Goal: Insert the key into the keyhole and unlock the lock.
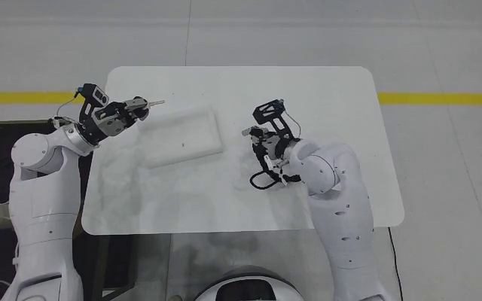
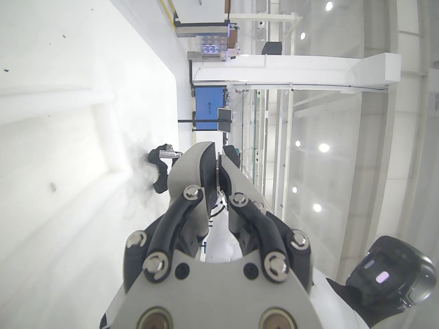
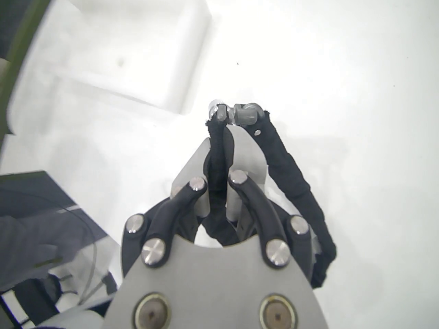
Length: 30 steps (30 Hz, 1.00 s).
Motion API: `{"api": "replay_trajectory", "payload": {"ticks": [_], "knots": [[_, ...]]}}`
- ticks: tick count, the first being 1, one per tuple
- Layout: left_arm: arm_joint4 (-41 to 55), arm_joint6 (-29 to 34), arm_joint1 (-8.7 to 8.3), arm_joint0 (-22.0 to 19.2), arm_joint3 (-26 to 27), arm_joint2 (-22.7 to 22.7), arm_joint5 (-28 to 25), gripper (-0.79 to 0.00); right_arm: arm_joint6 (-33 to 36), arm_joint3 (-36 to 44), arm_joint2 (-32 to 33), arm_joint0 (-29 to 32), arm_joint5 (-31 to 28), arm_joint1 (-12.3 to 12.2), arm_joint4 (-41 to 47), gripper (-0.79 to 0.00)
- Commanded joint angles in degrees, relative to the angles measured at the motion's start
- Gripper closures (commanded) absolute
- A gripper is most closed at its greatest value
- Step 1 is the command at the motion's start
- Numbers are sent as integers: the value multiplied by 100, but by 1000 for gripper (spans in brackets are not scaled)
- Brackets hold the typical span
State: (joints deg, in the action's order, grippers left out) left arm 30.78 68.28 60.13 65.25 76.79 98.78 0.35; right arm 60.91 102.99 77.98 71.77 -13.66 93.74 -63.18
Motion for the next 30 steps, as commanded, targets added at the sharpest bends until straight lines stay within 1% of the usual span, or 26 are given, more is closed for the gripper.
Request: {"api": "replay_trajectory", "payload": {"ticks": [1, 3, 5, 7, 10, 12, 14, 22, 23, 25, 27, 28, 30], "knots": [[797, -37, 41, 81, 63, -69, 229, 0, -226, -104, 402, 95, -170, -14, 1441, 0], [1286, -59, 85, 74, 70, -213, 333, 0, -173, -253, 748, 133, -436, -47, 2699, 0], [1590, -40, 135, 82, 66, -456, 352, 0, 40, -443, 973, 158, -709, -89, 3883, 0], [1979, 44, 182, 43, -12, -678, 585, 0, 258, -660, 1097, 158, -881, -127, 4943, 0], [2403, -30, 244, -79, -196, -947, 952, 0, 699, -988, 1115, 110, -1118, -190, 6097, 0], [2446, -92, 254, -110, -228, -987, 1014, 0, 1015, -1169, 1055, 63, -1287, -231, 6653, 0], [2446, -92, 254, -110, -228, -987, 1014, 0, 1260, -1229, 1017, 71, -1499, -276, 6788, 0], [2446, -92, 254, -110, -228, -987, 1014, 0, 1260, -1229, 1017, 71, -1499, -276, 6788, 0], [2232, -112, 246, 24, -54, -1017, 902, 0, 1260, -1229, 1017, 71, -1499, -276, 6788, 0], [1547, -54, 214, 285, 538, -1043, 425, 0, 1035, -1098, 987, 322, -1355, -280, 6949, 0], [367, -121, 164, 404, 964, -1067, -313, 0, 818, -982, 947, 444, -1108, -303, 7010, 0], [-29, -138, 156, 490, 1160, -1122, -637, 0, 783, -974, 912, 445, -985, -313, 7135, 0], [-259, -158, 162, 619, 1340, -1207, -953, 0, 790, -1000, 867, 422, -784, -339, 7395, 0]]}}
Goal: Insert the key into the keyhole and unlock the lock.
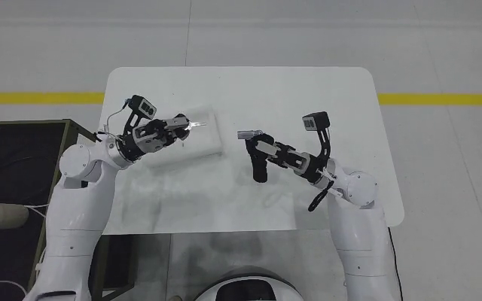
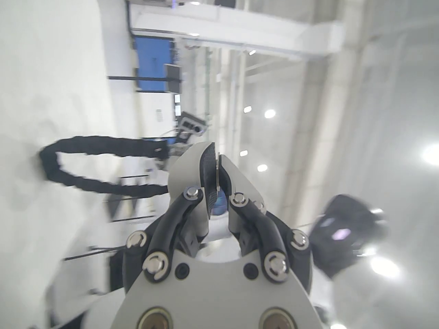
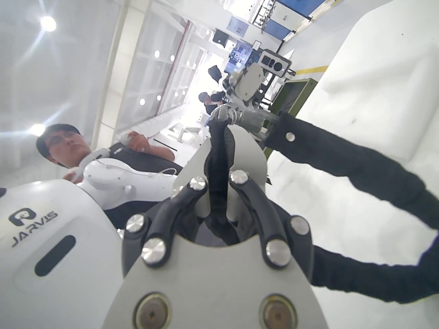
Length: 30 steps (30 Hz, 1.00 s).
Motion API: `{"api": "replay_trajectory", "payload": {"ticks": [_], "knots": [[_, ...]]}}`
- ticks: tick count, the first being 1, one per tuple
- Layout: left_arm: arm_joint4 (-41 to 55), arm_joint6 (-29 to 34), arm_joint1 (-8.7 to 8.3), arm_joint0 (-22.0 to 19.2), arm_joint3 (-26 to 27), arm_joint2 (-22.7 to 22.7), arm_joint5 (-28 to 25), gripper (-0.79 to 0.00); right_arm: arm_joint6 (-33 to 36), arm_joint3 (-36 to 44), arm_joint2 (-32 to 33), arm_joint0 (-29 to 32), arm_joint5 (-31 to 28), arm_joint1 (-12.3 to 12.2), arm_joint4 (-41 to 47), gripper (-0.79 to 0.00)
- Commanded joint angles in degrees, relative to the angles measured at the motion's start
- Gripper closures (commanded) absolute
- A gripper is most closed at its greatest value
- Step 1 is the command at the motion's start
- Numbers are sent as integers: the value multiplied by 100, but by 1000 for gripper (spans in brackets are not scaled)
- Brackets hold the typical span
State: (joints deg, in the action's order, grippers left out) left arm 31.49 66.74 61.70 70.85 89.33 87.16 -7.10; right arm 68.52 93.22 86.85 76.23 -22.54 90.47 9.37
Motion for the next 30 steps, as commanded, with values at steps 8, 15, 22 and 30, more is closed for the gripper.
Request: {"api": "replay_trajectory", "payload": {"ticks": [8, 15, 22, 30], "knots": [[137, -358, 81, 265, 137, -222, -603, 0, -40, -231, -194, -196, 223, -123, 277, 0], [222, -540, 112, 210, 149, -286, -383, 0, -375, -418, -474, -266, -153, -187, -20, 0], [-3, -625, 122, 145, 116, -285, -374, 0, -795, -526, -685, -311, -494, -239, -258, 0], [-70, -581, 135, 85, 63, -293, -302, 0, -935, -642, -802, -423, -518, -314, -222, 0]]}}
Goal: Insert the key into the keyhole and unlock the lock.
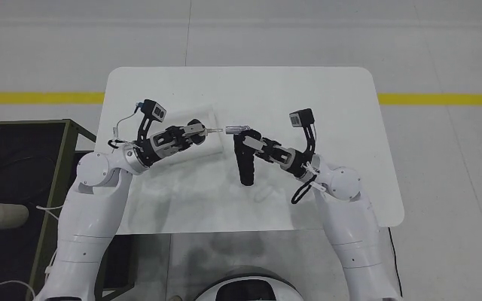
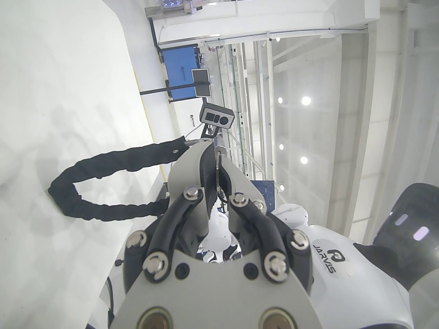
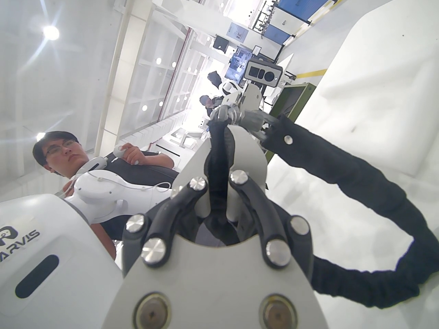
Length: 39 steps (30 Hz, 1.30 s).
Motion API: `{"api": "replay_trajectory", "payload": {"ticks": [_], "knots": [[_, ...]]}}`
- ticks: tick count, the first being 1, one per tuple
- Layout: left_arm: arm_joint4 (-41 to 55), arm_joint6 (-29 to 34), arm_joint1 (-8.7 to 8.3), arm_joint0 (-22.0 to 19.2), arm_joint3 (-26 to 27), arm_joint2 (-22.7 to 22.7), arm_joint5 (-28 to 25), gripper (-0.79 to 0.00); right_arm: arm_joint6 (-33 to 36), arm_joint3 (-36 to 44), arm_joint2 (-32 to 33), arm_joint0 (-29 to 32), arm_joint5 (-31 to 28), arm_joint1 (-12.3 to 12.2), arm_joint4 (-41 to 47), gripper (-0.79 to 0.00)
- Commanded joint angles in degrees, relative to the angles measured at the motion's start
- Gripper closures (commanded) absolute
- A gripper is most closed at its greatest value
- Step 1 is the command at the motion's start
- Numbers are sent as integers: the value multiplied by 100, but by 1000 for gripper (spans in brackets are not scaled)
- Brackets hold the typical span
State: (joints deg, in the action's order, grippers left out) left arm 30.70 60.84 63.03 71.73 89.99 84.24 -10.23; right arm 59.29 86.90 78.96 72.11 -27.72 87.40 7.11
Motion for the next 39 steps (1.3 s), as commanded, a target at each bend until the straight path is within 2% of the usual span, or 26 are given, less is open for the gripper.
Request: {"api": "replay_trajectory", "payload": {"ticks": [1, 33, 39], "knots": [[11, 13, 4, -10, -9, 2, 18, 0, -21, -20, -28, -23, 1, -17, -1, 0], [-231, 218, 67, 60, 153, -93, -16, 0, -173, 19, -381, -129, 0, -285, -25, 0], [-234, 468, 68, 31, 175, -123, 61, 0, -123, 145, -300, -137, 139, -355, 2, 0]]}}
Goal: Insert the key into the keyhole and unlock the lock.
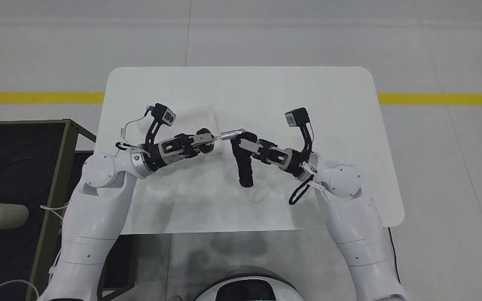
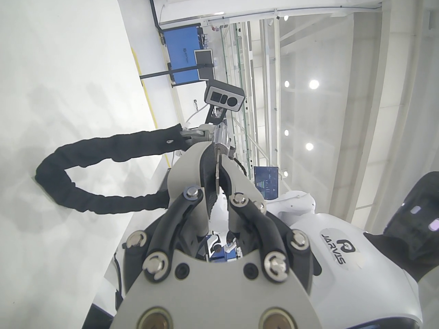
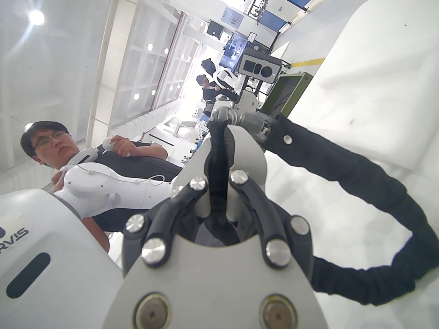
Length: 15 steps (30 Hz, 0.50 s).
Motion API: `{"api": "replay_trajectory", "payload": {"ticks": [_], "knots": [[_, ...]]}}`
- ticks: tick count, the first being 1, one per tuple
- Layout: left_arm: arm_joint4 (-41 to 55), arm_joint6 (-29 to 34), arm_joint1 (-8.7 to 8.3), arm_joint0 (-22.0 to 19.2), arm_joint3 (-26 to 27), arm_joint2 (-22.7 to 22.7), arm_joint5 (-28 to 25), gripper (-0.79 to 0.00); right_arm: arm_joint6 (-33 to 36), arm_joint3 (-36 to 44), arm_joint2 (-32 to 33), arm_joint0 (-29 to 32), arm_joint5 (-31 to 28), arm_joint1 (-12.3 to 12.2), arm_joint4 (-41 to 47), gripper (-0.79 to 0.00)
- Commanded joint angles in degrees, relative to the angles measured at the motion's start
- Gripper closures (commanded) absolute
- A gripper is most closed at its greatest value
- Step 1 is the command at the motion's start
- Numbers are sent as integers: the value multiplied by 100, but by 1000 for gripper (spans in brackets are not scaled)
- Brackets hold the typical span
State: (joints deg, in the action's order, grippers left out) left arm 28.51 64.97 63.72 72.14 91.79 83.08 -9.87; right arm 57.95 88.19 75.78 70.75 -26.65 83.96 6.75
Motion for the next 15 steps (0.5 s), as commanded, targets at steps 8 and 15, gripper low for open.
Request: {"api": "replay_trajectory", "payload": {"ticks": [8, 15], "knots": [[-124, 208, -7, -57, -2, -39, 53, 0, 100, 133, 67, 15, 196, -74, 137, 0], [-639, -41, -18, 162, 295, -13, -249, 0, -24, 289, 60, 208, 206, -84, 92, 0]]}}
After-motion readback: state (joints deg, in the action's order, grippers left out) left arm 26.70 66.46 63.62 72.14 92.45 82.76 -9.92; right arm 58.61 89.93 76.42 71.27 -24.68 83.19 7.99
